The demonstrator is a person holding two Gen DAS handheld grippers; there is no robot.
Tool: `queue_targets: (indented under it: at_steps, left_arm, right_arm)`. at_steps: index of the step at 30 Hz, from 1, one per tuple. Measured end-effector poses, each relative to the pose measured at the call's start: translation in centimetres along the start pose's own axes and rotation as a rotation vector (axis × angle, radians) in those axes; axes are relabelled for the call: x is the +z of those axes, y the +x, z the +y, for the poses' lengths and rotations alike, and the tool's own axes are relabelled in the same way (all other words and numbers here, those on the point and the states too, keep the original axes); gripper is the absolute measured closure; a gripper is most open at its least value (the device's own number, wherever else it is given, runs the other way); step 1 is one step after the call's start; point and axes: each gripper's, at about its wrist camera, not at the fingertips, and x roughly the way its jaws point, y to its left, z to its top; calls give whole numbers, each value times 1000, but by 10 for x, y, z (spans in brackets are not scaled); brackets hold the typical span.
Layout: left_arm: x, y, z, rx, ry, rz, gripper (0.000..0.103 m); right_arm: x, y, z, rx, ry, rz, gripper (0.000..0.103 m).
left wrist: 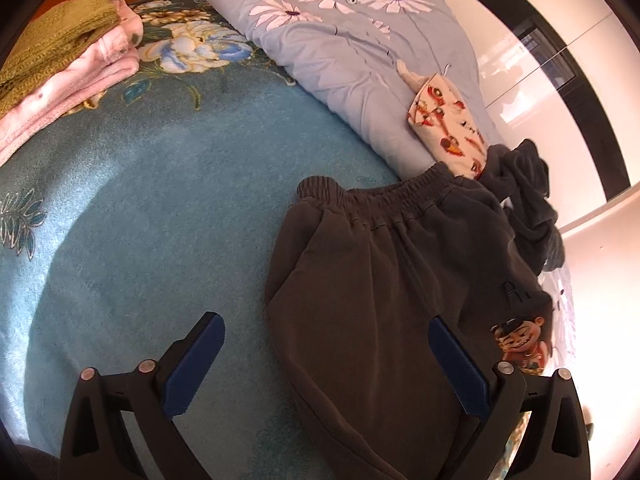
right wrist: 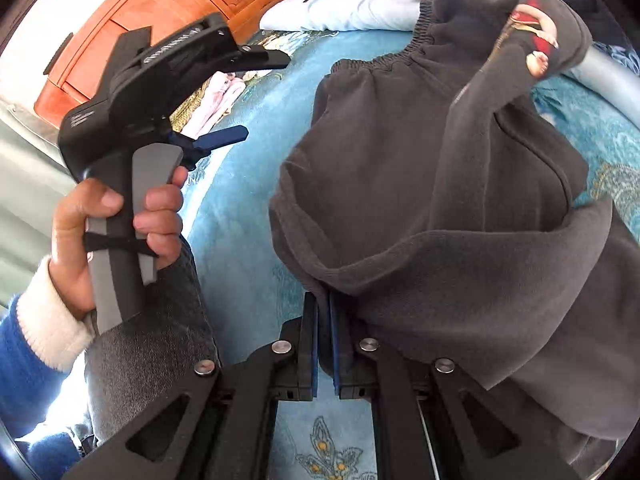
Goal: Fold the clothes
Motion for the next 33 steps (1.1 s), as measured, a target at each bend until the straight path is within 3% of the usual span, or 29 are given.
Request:
queue_targets:
  at_steps: [5, 11, 15, 18, 23, 24, 26, 29, 33]
  left_arm:
    - [0, 23, 7, 34, -28, 103, 0]
    - [-4, 45, 21, -36, -142, 209, 1]
    - [-7, 52, 27, -72, -191, 242, 5]
    - [-9, 58, 32, -84, -223, 264, 17]
    - [-13, 60, 33, -44, -222, 269, 37]
    - [-13, 59, 31, -40, -209, 266, 44]
    - [-15, 57, 32, -35, -205, 265, 80]
    - [-17, 51, 40, -70, -251, 250, 91]
    - [-16, 35, 40, -109, -259, 185, 95]
  right_arm:
    - [-9, -7, -4, -5, 21, -19, 97]
    - [-12, -15, 2, -58, -1, -36, 94]
    - [-14, -39, 1, -71, 16, -65, 80]
    - [-12, -68, -9, -123, 69, -116, 73]
    - [-29, -114, -70, -184, 370, -230, 72]
    - [-33, -119, -81, -160, 445, -260, 72]
    - [-31, -120, -100, -104, 573, -309, 72]
    - [-10, -107, -121, -41, 697, -335, 72]
    - [13, -88, -139, -65, 729, -282, 72]
